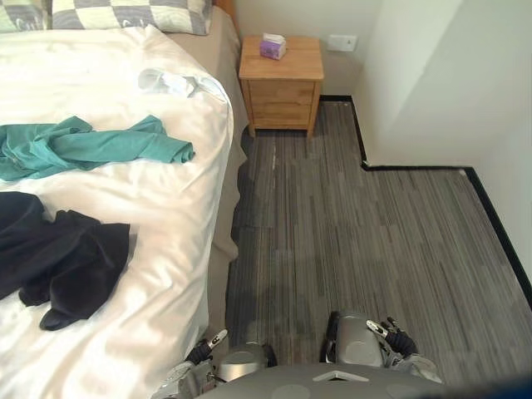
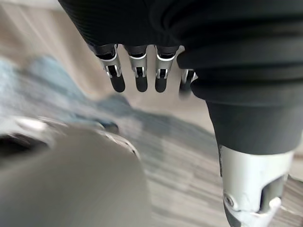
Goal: Tidy the bed and pick cloth on bed and put in laundry
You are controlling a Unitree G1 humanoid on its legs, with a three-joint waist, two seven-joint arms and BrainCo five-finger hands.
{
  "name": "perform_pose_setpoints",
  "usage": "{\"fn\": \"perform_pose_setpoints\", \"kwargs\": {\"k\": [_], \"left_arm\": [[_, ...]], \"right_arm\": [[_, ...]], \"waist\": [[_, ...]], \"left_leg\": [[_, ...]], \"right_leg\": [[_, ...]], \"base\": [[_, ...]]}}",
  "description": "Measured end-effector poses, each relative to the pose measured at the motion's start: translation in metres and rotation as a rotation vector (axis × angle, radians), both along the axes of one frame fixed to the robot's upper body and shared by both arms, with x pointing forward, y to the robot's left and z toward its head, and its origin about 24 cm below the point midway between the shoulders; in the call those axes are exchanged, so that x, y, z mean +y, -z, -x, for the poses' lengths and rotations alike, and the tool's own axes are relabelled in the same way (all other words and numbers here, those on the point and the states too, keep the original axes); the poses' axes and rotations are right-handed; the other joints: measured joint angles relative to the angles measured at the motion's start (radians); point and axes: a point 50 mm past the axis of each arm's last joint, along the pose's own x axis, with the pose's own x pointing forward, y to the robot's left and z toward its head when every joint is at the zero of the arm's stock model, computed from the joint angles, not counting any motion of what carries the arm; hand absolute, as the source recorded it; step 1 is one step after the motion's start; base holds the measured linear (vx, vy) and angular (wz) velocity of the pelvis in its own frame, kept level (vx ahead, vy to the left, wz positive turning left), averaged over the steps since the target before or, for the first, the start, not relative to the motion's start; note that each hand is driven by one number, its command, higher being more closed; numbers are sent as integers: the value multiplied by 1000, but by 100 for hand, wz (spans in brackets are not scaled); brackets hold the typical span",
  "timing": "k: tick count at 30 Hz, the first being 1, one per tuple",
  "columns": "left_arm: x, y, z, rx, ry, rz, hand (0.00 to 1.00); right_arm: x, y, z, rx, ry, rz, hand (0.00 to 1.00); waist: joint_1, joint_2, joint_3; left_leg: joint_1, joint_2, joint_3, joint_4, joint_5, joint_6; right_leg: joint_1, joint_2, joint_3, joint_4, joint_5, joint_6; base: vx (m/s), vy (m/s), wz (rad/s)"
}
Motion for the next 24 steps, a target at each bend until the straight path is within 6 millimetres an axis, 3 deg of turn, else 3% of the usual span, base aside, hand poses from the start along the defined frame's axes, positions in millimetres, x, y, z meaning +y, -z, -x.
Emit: {"fn": "perform_pose_setpoints", "kwargs": {"k": [1,2,3,4,5,6,9,10,11,12,13,14,15,17,18,20,22,24], "left_arm": [[1,0,-1,-3,3,-2,0],[4,0,2,1,2,-10,0],[7,-1,3,1,1,-21,0],[6,0,4,5,1,-19,0],[1,1,3,5,9,-10,0],[-14,2,2,-2,19,21,0],[-17,2,-1,-11,14,20,0],[-16,2,-2,-17,0,19,0],[-19,3,2,-23,-13,28,0],[-14,2,3,-29,-22,13,0],[-9,0,-1,-39,-32,3,0],[-8,0,-1,-45,-33,2,0],[-7,0,0,-49,-38,-2,0],[-9,-2,0,-82,-73,9,0],[-10,-2,1,-86,-84,13,0],[-11,0,8,-69,-108,21,0],[-11,0,8,-65,-108,23,0],[-12,0,5,-59,-102,30,0]], "right_arm": [[1,0,-1,-4,4,-1,0],[4,1,1,-1,10,-11,0],[8,3,5,9,9,-20,0],[9,3,7,8,19,-26,0],[4,2,6,0,20,-12,0],[-4,-2,0,-23,18,14,0],[-4,-5,-8,-49,14,21,0],[-5,-5,-8,-47,7,24,0],[-9,-8,-11,-58,-33,42,0],[-8,-8,-10,-56,-46,40,0],[-8,-5,-7,-29,-48,37,0],[-6,-3,-3,-9,-70,31,0],[-5,-2,-3,0,-82,28,0],[-4,-3,-6,-3,-127,31,0],[-4,-3,-7,1,-136,30,0],[-3,-2,-6,15,-157,34,0],[-2,0,-3,35,-160,31,0],[-3,2,3,55,-157,34,0]], "waist": [[-2,-2,-1],[-3,-19,-8],[-2,-40,-9],[-3,-42,-7],[-4,-18,-7],[1,20,-20],[2,37,-27],[6,43,-30],[10,78,-38],[7,60,-23],[10,67,0],[16,44,-3],[25,38,-5],[50,33,-4],[54,32,-3],[61,34,-4],[66,34,-4],[69,35,-6]], "left_leg": [[13,7,1,-9,-4,-8],[43,8,2,-24,-20,-34],[77,-3,-1,-30,-40,-68],[143,2,-3,-30,-67,-102],[163,20,3,-26,-68,-105],[158,56,2,25,-51,-111],[62,117,-20,325,66,-171],[-38,152,-74,528,221,-197],[-142,224,-103,732,321,-208],[-190,241,-99,845,275,-204],[-263,254,-109,966,180,-173],[-336,225,-75,984,110,-141],[-359,203,-57,956,88,-135],[-437,98,-2,667,48,-133],[-440,75,12,559,50,-134],[-414,9,68,136,144,-141],[-431,2,182,0,208,-137],[-429,14,333,4,217,-100]], "right_leg": [[-9,9,0,-117,54,0],[-18,13,3,-309,158,21],[-22,2,11,-375,186,20],[-13,4,31,-329,318,-42],[-19,18,28,-283,320,-80],[-35,48,25,-211,247,-108],[9,106,27,-184,158,-140],[77,142,15,-263,139,-117],[111,156,5,-156,97,-146],[147,160,25,-160,14,-167],[220,182,38,-173,-5,-188],[278,178,53,-216,-7,-179],[302,173,59,-237,-6,-173],[387,164,99,-334,-1,-149],[401,162,107,-351,-1,-147],[459,163,114,-418,-2,-140],[540,166,88,-476,-12,-124],[610,160,42,-508,-46,-95]], "base": [[443,-350,62],[457,-397,39],[584,-496,39],[520,-416,15],[509,-409,-10],[456,-427,-38],[411,-463,-48],[428,-334,-53],[475,-304,-42],[531,-238,-27],[455,-224,-18],[391,-213,-30],[320,-205,-39],[358,-160,-43],[428,-90,-38],[411,-28,-16],[524,26,28],[617,69,51]]}}
